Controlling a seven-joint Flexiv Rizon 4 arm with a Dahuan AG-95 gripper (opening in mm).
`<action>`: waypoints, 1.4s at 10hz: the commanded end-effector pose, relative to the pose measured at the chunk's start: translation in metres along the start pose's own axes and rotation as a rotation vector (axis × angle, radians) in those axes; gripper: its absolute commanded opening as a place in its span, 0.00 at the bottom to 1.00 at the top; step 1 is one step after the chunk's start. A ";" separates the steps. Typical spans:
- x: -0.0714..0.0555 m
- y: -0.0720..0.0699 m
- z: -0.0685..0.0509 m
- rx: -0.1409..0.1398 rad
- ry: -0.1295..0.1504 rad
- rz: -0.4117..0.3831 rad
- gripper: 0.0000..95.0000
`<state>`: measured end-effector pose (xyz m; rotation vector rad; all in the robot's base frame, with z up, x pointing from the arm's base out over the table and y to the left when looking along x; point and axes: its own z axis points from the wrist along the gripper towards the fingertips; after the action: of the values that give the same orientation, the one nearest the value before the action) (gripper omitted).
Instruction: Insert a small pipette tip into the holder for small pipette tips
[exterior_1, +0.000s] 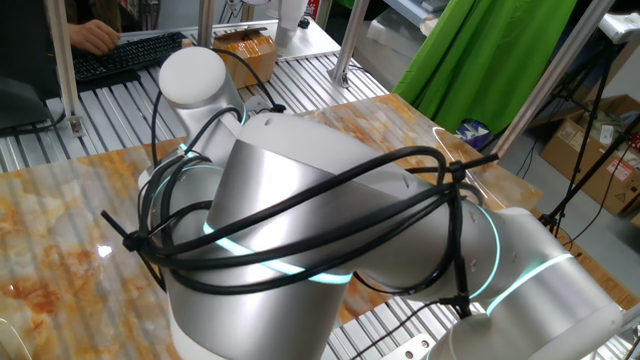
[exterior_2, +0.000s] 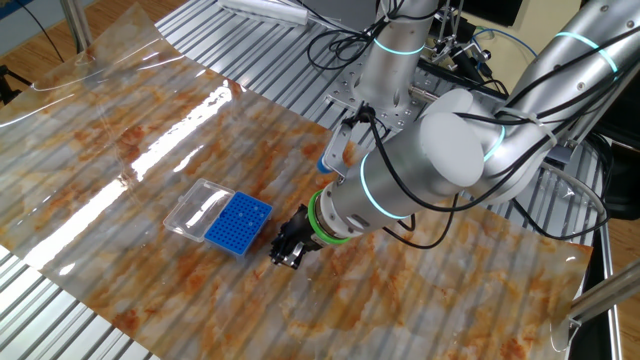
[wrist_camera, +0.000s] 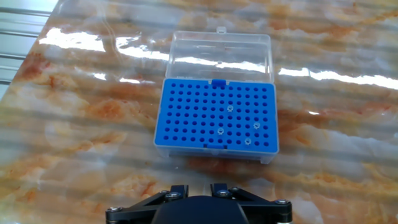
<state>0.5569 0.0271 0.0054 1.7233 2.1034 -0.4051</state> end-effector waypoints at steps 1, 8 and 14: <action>0.000 -0.001 0.000 -0.001 0.000 0.002 0.20; 0.001 -0.004 0.001 -0.012 -0.014 0.001 0.20; 0.002 -0.004 0.001 -0.022 -0.020 0.002 0.00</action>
<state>0.5533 0.0273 0.0044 1.7006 2.0852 -0.3955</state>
